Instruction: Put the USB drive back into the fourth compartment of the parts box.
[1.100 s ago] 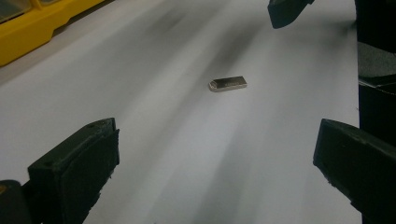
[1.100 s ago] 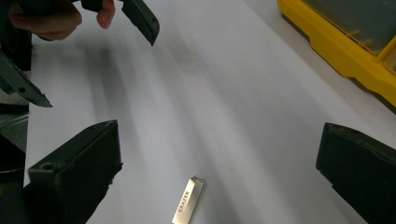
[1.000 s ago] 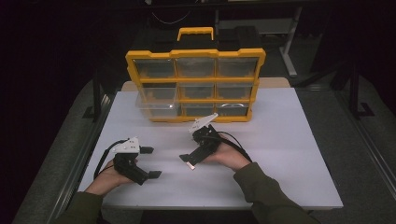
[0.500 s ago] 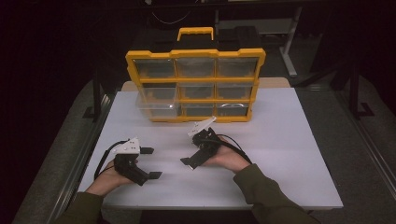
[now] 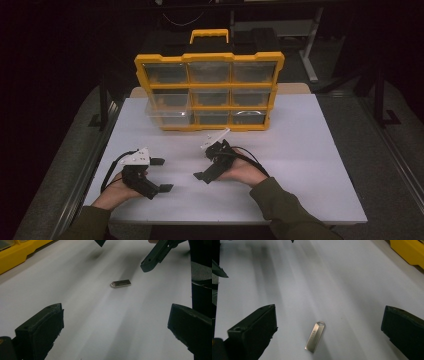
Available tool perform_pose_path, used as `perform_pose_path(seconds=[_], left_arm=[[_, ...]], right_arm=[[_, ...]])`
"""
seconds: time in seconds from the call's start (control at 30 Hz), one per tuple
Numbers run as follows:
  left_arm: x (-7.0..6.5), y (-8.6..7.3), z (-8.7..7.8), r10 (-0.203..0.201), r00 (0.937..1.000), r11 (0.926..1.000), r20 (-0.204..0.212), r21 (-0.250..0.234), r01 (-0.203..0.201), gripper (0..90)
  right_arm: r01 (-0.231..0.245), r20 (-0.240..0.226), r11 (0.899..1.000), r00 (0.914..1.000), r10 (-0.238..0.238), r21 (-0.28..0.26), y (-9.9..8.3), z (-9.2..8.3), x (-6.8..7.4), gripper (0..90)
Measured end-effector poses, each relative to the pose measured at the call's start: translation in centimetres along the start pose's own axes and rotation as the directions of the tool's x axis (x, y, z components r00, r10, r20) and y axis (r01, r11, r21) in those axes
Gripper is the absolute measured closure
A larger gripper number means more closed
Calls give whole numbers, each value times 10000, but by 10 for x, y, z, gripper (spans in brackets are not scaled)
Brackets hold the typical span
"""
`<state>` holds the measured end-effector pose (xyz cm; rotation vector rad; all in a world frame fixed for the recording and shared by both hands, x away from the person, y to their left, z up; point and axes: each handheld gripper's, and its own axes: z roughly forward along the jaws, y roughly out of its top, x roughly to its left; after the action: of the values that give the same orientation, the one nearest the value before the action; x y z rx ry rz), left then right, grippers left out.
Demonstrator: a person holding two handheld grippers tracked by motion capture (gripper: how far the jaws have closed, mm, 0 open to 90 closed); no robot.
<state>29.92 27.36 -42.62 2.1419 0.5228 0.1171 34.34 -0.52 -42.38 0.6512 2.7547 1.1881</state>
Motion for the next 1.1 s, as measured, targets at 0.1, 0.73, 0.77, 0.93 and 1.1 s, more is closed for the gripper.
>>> perform_pose_path(seconds=[0.1,0.73,0.77,0.93,1.1], left_arm=[[0,0,0,4,10000,10000,12,4,-4,0],[-1,0,1,23,10000,10000,14,47,-23,0],[-1,0,1,32,10000,10000,14,51,-32,0],[-1,0,1,32,10000,10000,21,51,-32,0],[-1,0,1,30,10000,10000,17,42,-31,0]], right_arm=[[20,-76,9999,10000,-19,112,-2,3,2,0],[218,-125,9971,9997,-209,725,-11,15,6,0],[219,-124,9969,9997,-210,755,-11,16,7,0],[269,-92,9967,9996,-263,772,-13,17,7,42],[288,-223,9969,9994,-272,731,-14,17,7,105]])
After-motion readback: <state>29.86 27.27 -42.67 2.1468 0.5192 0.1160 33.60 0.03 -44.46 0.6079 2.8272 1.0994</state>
